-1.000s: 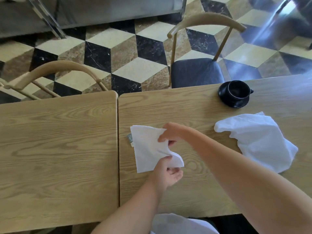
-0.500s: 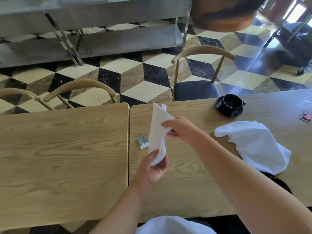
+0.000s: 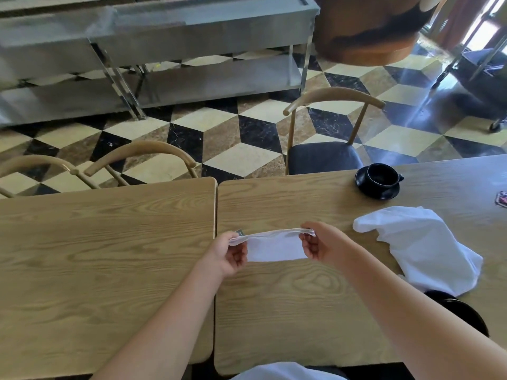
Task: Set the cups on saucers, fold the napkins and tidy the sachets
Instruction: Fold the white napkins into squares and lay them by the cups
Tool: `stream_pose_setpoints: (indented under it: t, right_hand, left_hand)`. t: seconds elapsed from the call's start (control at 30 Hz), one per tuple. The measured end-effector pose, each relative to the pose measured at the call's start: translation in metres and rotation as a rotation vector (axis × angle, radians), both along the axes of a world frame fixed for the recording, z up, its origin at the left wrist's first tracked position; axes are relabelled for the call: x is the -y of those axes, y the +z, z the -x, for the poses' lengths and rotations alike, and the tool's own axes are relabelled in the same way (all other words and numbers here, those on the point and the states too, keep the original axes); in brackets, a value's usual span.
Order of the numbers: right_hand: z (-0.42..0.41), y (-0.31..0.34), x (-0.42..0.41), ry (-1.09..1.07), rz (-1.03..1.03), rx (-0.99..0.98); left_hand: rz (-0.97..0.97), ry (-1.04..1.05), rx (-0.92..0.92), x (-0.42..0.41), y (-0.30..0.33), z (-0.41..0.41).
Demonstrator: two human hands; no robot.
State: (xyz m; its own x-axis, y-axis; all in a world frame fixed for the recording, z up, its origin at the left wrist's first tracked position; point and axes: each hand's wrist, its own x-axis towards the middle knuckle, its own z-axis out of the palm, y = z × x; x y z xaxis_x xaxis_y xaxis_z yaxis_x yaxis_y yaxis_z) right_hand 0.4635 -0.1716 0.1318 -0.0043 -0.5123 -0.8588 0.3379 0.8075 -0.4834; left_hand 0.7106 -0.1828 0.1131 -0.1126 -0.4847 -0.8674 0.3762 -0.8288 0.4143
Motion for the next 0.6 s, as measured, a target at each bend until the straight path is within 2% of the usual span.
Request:
stream_pose_setpoints:
  t: [0.2, 0.3, 0.37, 0.43, 0.6]
  right_hand:
    - [0.008, 0.015, 0.028, -0.046, 0.182, -0.035]
    - [0.016, 0.011, 0.022, 0.025, 0.233, -0.057]
    - [0.018, -0.006, 0.006, 0.084, 0.199, -0.124]
    - [0.018, -0.035, -0.022, 0.132, 0.081, -0.199]
    - [0.015, -0.102, -0.100, 0.263, -0.252, -0.269]
  left_hand:
    - [0.178, 0.136, -0.012, 0.032, 0.013, 0.008]
    - [0.266, 0.109, -0.017, 0.025, 0.007, -0.001]
    - [0.273, 0.078, 0.029, 0.009, -0.007, -0.001]
    - [0.198, 0.044, 0.100, -0.019, -0.030, 0.001]
    - [-0.164, -0.145, 0.233, -0.105, -0.088, 0.000]
